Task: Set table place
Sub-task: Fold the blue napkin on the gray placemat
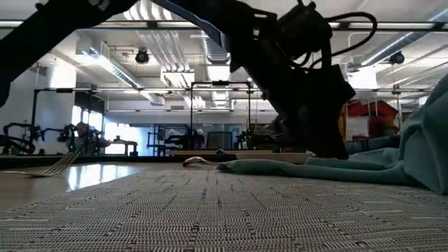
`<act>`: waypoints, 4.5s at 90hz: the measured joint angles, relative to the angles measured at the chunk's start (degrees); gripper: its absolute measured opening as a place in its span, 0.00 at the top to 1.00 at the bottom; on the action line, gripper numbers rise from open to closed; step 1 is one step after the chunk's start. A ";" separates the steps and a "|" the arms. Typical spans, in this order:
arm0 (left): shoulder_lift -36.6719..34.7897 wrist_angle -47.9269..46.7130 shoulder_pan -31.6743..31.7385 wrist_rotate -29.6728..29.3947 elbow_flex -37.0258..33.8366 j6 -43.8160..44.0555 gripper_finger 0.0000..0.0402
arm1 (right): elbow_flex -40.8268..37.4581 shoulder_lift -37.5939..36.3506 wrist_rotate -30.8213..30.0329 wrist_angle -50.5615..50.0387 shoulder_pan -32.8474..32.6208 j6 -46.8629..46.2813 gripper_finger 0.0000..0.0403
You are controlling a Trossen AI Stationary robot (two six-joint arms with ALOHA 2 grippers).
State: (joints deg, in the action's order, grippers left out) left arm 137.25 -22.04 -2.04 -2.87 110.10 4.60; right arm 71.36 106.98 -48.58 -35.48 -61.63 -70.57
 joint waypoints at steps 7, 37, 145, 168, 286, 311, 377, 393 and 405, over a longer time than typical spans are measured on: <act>0.59 0.42 0.09 0.03 -0.37 -1.16 0.51 | -0.13 0.00 -0.43 0.02 0.00 -0.02 1.00; -0.16 -0.72 -0.04 -2.05 2.20 -4.57 0.95 | -0.36 0.00 -0.55 -0.25 0.00 1.49 1.00; -34.96 -27.29 -29.33 -21.18 -30.75 22.71 1.00 | -4.60 -1.90 15.07 -14.70 -4.57 -3.31 1.00; -35.01 -8.91 -35.80 -15.52 -42.83 26.14 1.00 | -4.56 -1.72 17.29 -14.09 -5.12 -1.68 1.00; -36.15 0.34 -24.82 -17.13 -49.00 28.34 0.55 | -6.78 -1.92 15.39 -13.15 -4.72 -4.46 1.00; -33.00 2.54 -22.38 -10.82 -49.81 25.81 0.60 | -7.00 -1.92 14.95 -13.04 -4.72 -7.84 1.00; -33.15 3.50 -22.49 -10.03 -49.90 22.92 0.93 | -7.09 -1.92 14.99 -13.04 -4.72 -7.41 1.00; -33.13 3.54 -22.49 -10.03 -49.90 21.90 0.81 | -7.09 -1.92 15.02 -12.98 -4.72 -7.39 1.00; -33.11 3.58 -22.49 -10.03 -49.90 21.90 0.73 | -7.09 -1.92 14.99 -13.00 -4.72 -6.78 1.00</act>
State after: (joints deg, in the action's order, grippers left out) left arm 104.14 -18.47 -24.53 -12.91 60.20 26.50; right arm 64.27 105.06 -33.58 -48.49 -66.35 -77.34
